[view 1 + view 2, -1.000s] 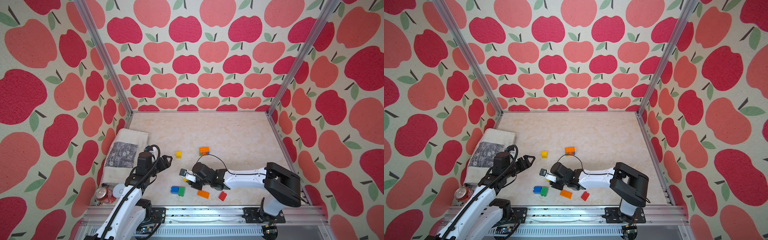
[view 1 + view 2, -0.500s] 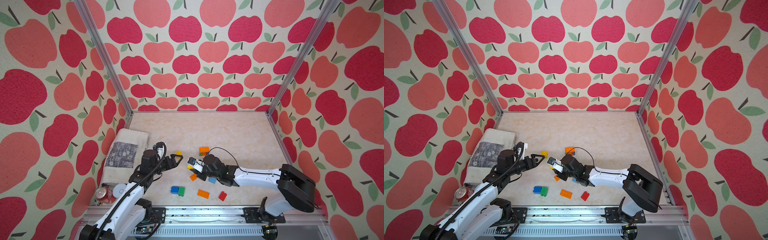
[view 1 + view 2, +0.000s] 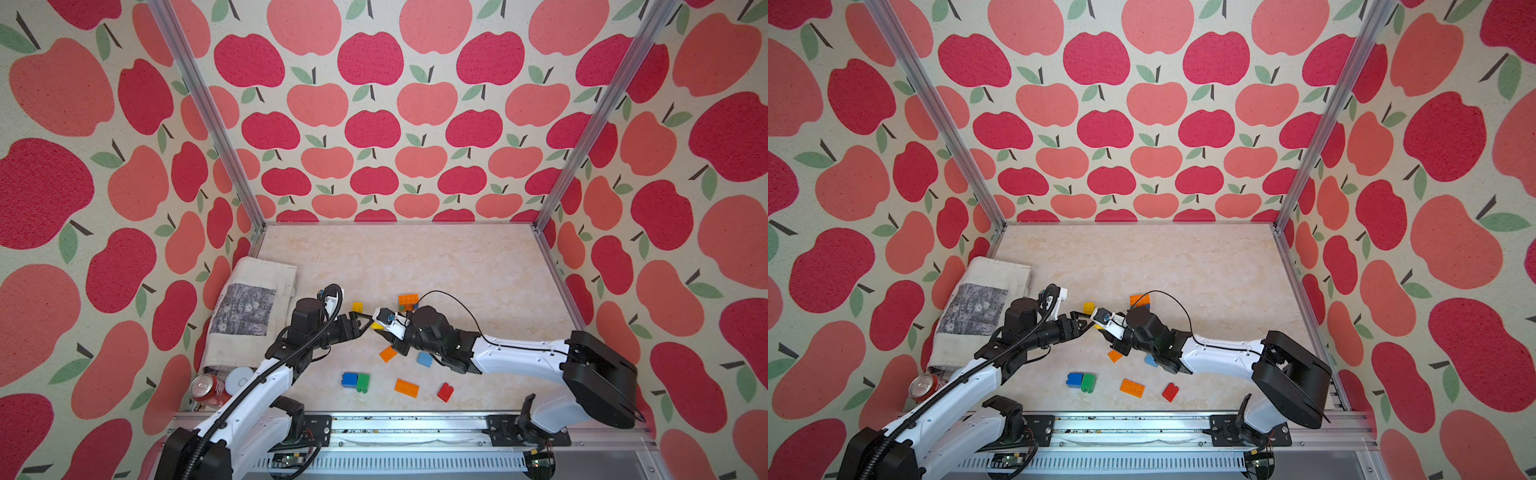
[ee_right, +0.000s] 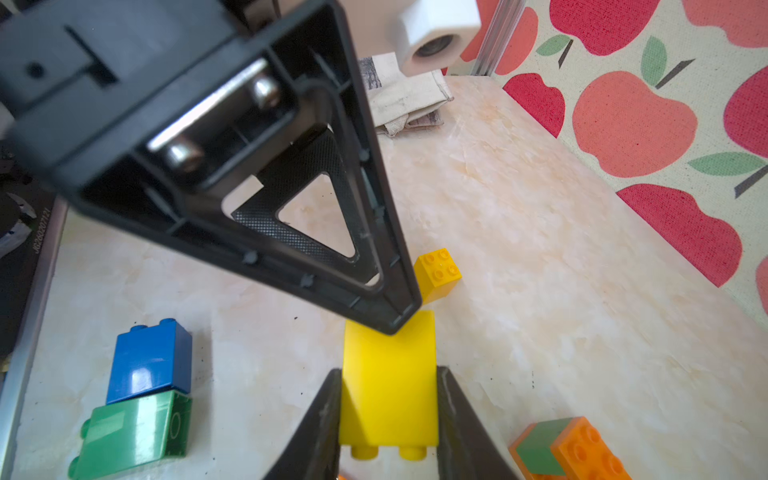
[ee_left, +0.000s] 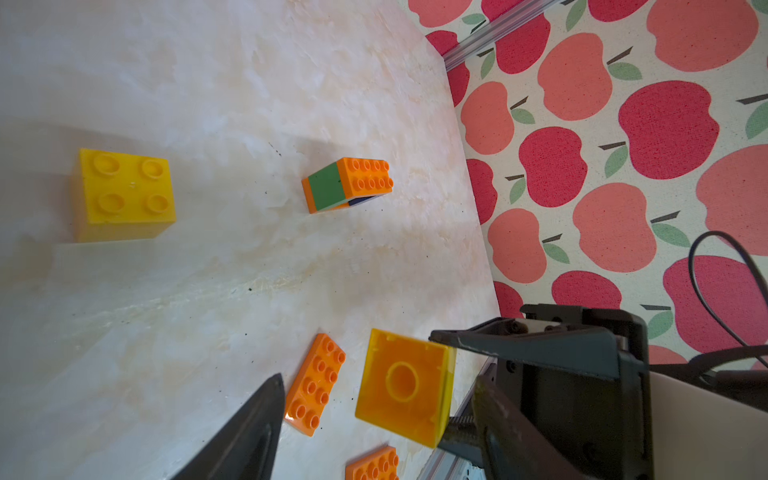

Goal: Assemble the letter p with lego
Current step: Pick up the lego brick from the center of the board.

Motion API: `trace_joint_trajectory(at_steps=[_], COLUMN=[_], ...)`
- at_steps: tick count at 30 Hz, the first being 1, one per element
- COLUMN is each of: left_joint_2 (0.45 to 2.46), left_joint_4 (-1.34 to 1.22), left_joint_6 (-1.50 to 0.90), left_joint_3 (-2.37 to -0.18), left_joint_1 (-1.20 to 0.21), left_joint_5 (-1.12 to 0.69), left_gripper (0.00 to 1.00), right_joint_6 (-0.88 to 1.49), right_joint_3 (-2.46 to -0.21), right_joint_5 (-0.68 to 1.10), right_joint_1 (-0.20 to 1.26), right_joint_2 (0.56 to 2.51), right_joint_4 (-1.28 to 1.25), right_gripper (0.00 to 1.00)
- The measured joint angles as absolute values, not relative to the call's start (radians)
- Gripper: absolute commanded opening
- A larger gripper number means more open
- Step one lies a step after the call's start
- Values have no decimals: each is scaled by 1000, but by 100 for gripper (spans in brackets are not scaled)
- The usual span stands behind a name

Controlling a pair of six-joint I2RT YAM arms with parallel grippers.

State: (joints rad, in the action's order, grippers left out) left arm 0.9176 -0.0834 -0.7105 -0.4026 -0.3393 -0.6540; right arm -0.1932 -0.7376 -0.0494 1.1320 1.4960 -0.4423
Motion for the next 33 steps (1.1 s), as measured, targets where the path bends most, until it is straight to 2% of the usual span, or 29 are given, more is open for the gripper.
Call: trace_joint_trajectory(at_steps=[10, 18, 22, 24, 30, 33], left_joint_2=[940, 945, 952, 952, 951, 947], left_joint_4=[-147, -193, -205, -210, -215, -257], left_joint_6=[-747, -775, -769, -770, -790, -841], left_joint_3=[-403, -403, -403, -403, -403, -392], left_joint_1=[-339, -339, -339, -339, -338, -314], left_joint_5=[-699, -728, -733, -733, -723, -722], left_gripper=[54, 36, 31, 30, 28, 28], right_joint_6=[-193, -192, -182, -179, -166, -159], right_joint_3=[-735, -735, -735, -735, -727, -689], right_joint_5=[-35, -32, -33, -33, -36, -36], right_joint_1=[1132, 1132, 1130, 1130, 1130, 1130], right_joint_2=[1496, 1504, 1506, 1507, 1508, 1508], right_joint_4=[-509, -539, -541, -545, -585, -662], right_gripper=[29, 29, 30, 33, 56, 59])
